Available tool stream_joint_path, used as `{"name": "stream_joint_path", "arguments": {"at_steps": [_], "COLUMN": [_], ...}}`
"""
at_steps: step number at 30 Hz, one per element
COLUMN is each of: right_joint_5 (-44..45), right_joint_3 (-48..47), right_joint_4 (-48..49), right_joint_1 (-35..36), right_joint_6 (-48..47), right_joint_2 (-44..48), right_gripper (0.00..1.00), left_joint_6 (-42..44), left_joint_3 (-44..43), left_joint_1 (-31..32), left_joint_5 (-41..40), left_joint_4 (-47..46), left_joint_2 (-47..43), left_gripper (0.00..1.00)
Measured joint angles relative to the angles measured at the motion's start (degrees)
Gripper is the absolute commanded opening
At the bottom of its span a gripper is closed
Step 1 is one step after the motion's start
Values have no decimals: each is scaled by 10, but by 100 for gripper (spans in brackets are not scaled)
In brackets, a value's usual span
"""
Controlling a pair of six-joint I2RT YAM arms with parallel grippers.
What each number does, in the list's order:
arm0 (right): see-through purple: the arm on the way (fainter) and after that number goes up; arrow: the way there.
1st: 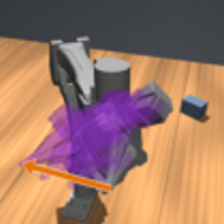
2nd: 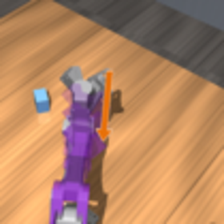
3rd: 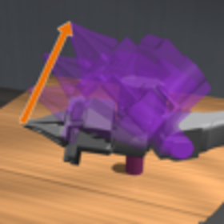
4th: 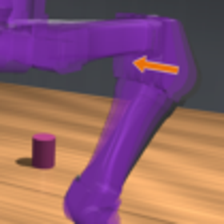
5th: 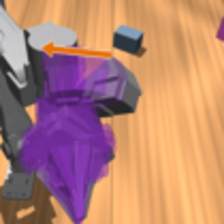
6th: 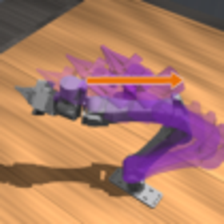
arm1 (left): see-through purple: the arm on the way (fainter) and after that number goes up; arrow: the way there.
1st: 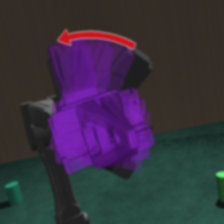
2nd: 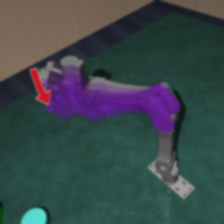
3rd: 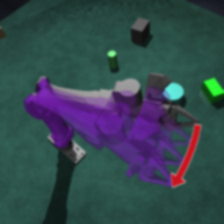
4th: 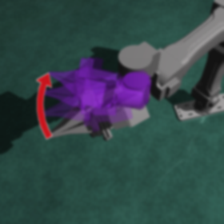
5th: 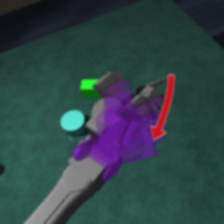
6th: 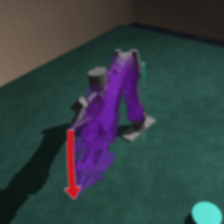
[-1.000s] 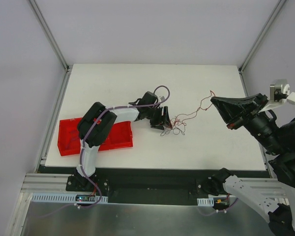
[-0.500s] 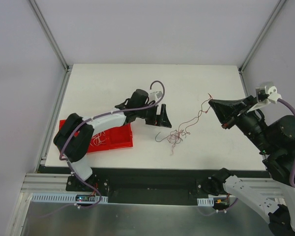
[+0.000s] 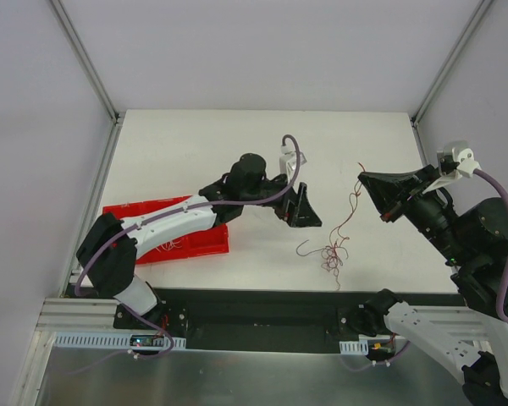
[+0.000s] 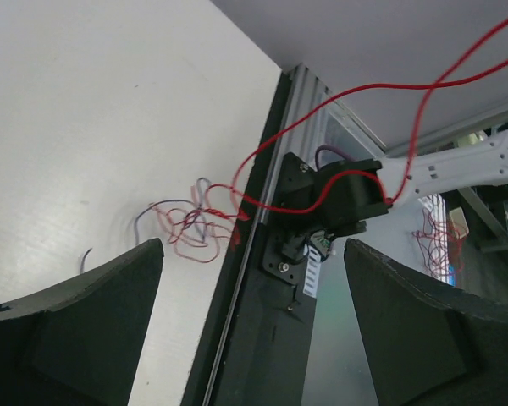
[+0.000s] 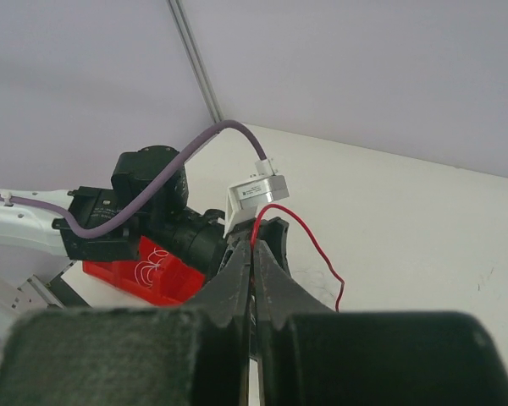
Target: Untangle the cables
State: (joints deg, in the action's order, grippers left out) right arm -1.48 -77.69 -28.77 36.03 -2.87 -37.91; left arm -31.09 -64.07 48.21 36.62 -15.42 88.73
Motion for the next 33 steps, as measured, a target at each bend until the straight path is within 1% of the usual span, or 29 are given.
{"name": "stream_joint_path", "arguments": {"at_steps": [3, 6, 10, 12, 14, 17, 19, 23, 27, 30, 33], "right_joint_5": [0, 0, -4, -8, -11, -18, -17, -12, -5, -2, 8], "right_joint_3": [0, -1, -11, -20, -30, -65, -105, -215, -295, -317, -303], "right_joint_4": [0, 0, 2, 5, 8, 12, 14, 30, 62, 78, 91], "right_joint_1": [0, 0, 0, 0, 0, 0, 0, 0, 0, 0, 0], "right_joint_6": [0, 0, 1, 4, 8, 14, 16, 11, 2, -7, -12], "right_joint_2": [0, 0, -4, -9, -14, -31, -49, -96, -124, -131, -131], "right_gripper": [0, 0, 0, 0, 0, 0, 0, 0, 0, 0, 0], "left_joint_6": [5, 5, 4, 5, 5, 6, 6, 4, 5, 5, 8], "left_joint_3": [-41, -73, -112, -134, -145, -156, -157, -138, -131, -131, -129], "left_joint_1": [27, 36, 36, 36, 36, 34, 30, 12, -14, -29, -37], "left_joint_5": [0, -2, -22, -38, -54, -76, -88, -103, -107, -108, -112], "left_joint_4": [-3, -11, -6, 2, 10, 19, 25, 38, 27, 27, 30], "left_joint_2": [21, 48, 101, 137, 171, 230, 269, 327, 327, 326, 320], "left_gripper": [88, 87, 81, 75, 71, 66, 63, 63, 63, 64, 71]}}
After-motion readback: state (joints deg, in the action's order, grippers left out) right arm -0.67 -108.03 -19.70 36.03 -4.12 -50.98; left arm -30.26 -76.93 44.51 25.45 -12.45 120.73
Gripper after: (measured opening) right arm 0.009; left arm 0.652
